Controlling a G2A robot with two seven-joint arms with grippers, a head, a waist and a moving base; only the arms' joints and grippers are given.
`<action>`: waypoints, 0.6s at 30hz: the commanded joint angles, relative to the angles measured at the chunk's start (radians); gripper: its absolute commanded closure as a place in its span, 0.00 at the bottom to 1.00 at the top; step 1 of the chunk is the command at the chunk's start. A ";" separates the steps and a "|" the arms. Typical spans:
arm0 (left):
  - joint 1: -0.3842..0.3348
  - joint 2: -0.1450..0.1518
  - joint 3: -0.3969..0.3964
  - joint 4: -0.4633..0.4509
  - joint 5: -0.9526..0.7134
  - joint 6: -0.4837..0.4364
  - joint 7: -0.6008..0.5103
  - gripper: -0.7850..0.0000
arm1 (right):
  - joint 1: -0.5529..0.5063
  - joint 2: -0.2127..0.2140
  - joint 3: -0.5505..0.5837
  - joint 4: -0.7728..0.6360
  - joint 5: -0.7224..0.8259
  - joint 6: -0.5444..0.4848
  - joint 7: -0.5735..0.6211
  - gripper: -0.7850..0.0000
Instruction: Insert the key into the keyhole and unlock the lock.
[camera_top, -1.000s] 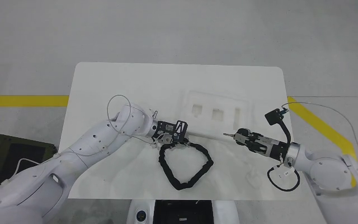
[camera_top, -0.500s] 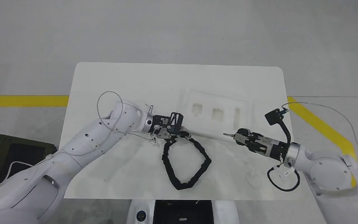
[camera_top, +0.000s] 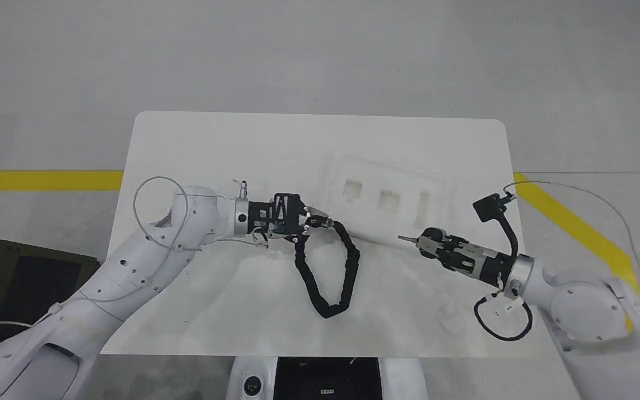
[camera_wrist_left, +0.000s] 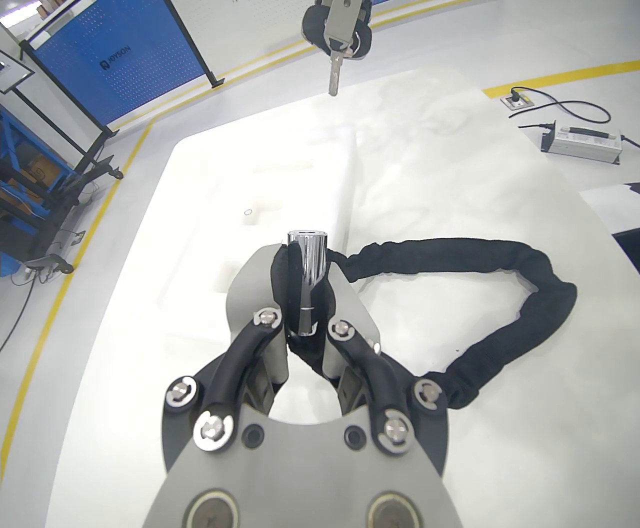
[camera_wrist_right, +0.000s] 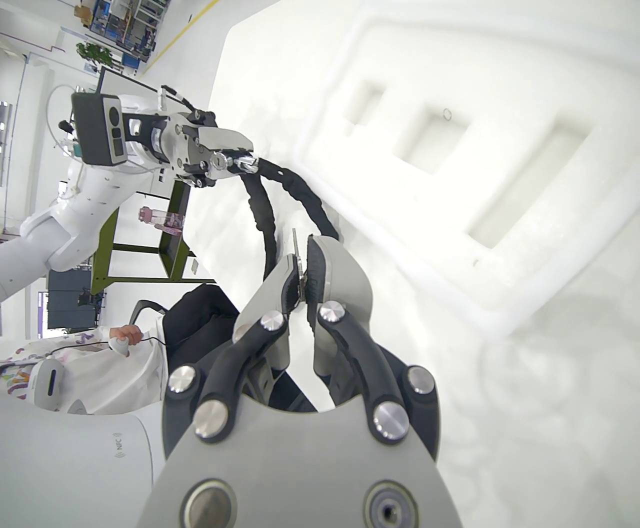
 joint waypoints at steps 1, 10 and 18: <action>0.013 0.004 -0.012 -0.016 0.014 0.011 -0.010 1.00 | 0.010 -0.002 -0.019 -0.020 0.008 0.037 -0.002 1.00; 0.051 0.007 -0.039 -0.056 0.043 0.046 -0.049 1.00 | 0.088 -0.018 -0.188 -0.092 -0.045 0.151 -0.036 1.00; 0.076 0.003 -0.047 -0.076 0.052 0.056 -0.063 1.00 | 0.184 -0.040 -0.330 -0.071 -0.088 0.219 -0.088 1.00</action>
